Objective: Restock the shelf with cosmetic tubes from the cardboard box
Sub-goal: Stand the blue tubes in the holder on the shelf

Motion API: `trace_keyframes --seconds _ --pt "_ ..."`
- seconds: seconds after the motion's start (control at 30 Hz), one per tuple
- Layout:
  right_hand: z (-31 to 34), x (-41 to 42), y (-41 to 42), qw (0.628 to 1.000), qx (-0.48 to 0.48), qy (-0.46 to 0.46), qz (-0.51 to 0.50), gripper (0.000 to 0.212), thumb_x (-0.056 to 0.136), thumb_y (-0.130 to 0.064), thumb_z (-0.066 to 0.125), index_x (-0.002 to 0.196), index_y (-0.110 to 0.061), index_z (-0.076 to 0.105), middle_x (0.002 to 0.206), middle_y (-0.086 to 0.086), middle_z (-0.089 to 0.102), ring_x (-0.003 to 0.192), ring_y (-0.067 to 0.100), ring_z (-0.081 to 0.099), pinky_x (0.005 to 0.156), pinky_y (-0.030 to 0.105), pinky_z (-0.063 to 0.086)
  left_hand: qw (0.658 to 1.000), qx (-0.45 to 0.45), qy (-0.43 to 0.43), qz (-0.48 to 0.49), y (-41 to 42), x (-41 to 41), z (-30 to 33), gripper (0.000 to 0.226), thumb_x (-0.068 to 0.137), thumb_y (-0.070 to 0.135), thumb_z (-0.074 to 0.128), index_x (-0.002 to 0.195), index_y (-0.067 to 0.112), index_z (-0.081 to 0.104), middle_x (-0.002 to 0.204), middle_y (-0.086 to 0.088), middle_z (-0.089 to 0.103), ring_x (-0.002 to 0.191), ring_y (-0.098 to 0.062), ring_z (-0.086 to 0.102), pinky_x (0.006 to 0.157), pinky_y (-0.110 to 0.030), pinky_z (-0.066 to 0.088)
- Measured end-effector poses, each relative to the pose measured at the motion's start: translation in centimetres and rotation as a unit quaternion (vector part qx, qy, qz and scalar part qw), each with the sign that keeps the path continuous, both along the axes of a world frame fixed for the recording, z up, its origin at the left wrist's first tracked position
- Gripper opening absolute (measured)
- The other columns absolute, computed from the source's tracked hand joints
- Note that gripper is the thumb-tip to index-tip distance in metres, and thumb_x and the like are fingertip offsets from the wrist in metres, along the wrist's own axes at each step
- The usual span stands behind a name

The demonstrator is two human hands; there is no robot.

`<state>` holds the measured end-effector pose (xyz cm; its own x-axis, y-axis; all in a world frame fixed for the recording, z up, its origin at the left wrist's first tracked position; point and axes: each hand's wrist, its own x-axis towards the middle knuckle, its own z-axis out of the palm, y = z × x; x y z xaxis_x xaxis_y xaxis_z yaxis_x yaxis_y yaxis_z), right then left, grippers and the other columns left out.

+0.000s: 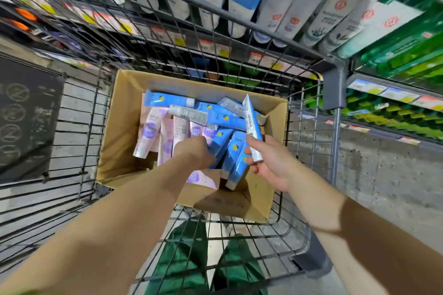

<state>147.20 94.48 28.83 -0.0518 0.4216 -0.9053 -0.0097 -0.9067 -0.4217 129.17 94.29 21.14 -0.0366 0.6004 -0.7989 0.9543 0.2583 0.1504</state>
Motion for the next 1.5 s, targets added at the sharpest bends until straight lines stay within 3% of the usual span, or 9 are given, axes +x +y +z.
trace_keyframes --seconds 0.17,0.5,0.77,0.93,1.1,1.17,1.3,1.4,1.5 --pt "2.5 -1.4 0.3 1.000 0.015 0.011 0.016 0.016 0.097 -0.030 0.054 0.100 -0.015 0.057 0.085 0.003 0.056 0.066 0.013 0.050 0.056 0.024 0.039 0.936 -0.099 -0.230 0.247 -1.3 -2.9 5.2 0.016 0.081 0.020 0.071 0.077 0.005 0.071 0.070 -0.010 0.068 0.054 -0.015 0.064 0.048 -0.021 0.046" --pt "11.0 -3.5 1.5 0.987 0.121 -0.048 0.093 0.017 0.101 -0.032 0.045 0.101 -0.016 0.050 0.082 0.002 0.054 0.062 0.013 0.045 0.050 0.022 0.030 0.846 -0.058 -0.394 0.355 -0.2 -4.9 14.8 0.016 0.088 0.012 0.066 0.078 0.015 0.054 0.073 -0.005 0.065 0.056 -0.011 0.060 0.043 -0.016 0.038" --pt "17.9 -2.4 3.3 0.971 0.223 -0.068 0.043 0.011 0.099 -0.019 0.051 0.103 -0.009 0.054 0.087 0.007 0.057 0.070 0.018 0.058 0.060 0.030 0.049 0.851 0.016 -0.436 0.292 3.1 -2.8 22.5 0.016 0.084 0.011 0.072 0.092 0.018 0.061 0.085 -0.003 0.062 0.066 -0.009 0.054 0.060 -0.020 0.042" --pt "22.6 1.9 3.1 0.958 0.270 -0.092 -0.014 0.037 0.085 -0.015 0.072 0.115 -0.011 0.050 0.108 0.006 0.059 0.092 0.025 0.062 0.078 0.045 0.057 0.871 0.083 -0.435 0.212 5.1 1.8 27.4 0.030 0.078 0.013 0.079 0.091 0.014 0.053 0.078 -0.006 0.055 0.068 -0.016 0.052 0.052 -0.020 0.041" --pt "27.1 10.1 1.6 0.946 0.304 -0.099 -0.060 0.032 0.085 -0.017 0.073 0.111 -0.011 0.055 0.106 0.006 0.060 0.090 0.022 0.063 0.070 0.035 0.059 0.879 0.145 -0.442 0.106 6.2 10.1 32.2 0.049 0.070 0.033 0.084 0.110 0.018 0.059 0.096 0.001 0.068 0.088 -0.015 0.064 0.091 -0.040 0.053" --pt "28.7 14.7 0.5 0.934 0.324 -0.121 -0.084 0.035 0.083 -0.018 0.075 0.111 -0.014 0.055 0.107 0.005 0.060 0.097 0.024 0.064 0.074 0.038 0.060 0.875 0.145 -0.454 0.079 5.8 15.2 34.3 0.047 0.076 0.037 0.080 0.114 0.022 0.057 0.100 0.001 0.068 0.090 -0.013 0.065 0.083 -0.032 0.055" --pt "32.0 26.2 -3.0 0.915 0.356 -0.114 -0.152 0.028 0.086 -0.017 0.071 0.108 -0.018 0.053 0.104 0.004 0.060 0.095 0.022 0.063 0.079 0.039 0.059 0.847 0.149 -0.508 0.048 3.6 27.6 37.7 0.042 0.082 0.040 0.073 0.113 0.018 0.055 0.077 0.010 0.061 0.054 0.003 0.052 0.052 -0.018 0.040" --pt "34.0 36.1 -5.7 0.903 0.366 -0.109 -0.197 0.019 0.090 -0.019 0.066 0.105 -0.016 0.055 0.098 0.003 0.060 0.081 0.015 0.061 0.063 0.030 0.058 0.822 0.150 -0.547 0.047 1.7 37.8 40.3 0.056 0.065 0.054 0.073 0.104 0.017 0.056 0.074 0.001 0.052 0.050 -0.005 0.036 0.050 -0.023 0.030" --pt "36.5 45.0 -8.4 0.888 0.380 -0.123 -0.227 0.022 0.092 -0.016 0.063 0.112 -0.011 0.054 0.099 0.006 0.060 0.076 0.016 0.061 0.061 0.033 0.056 0.805 0.113 -0.582 0.031 -0.4 47.1 43.0 0.041 0.079 0.042 0.070 0.107 0.016 0.055 0.085 -0.004 0.050 0.058 -0.008 0.035 0.054 -0.022 0.029"
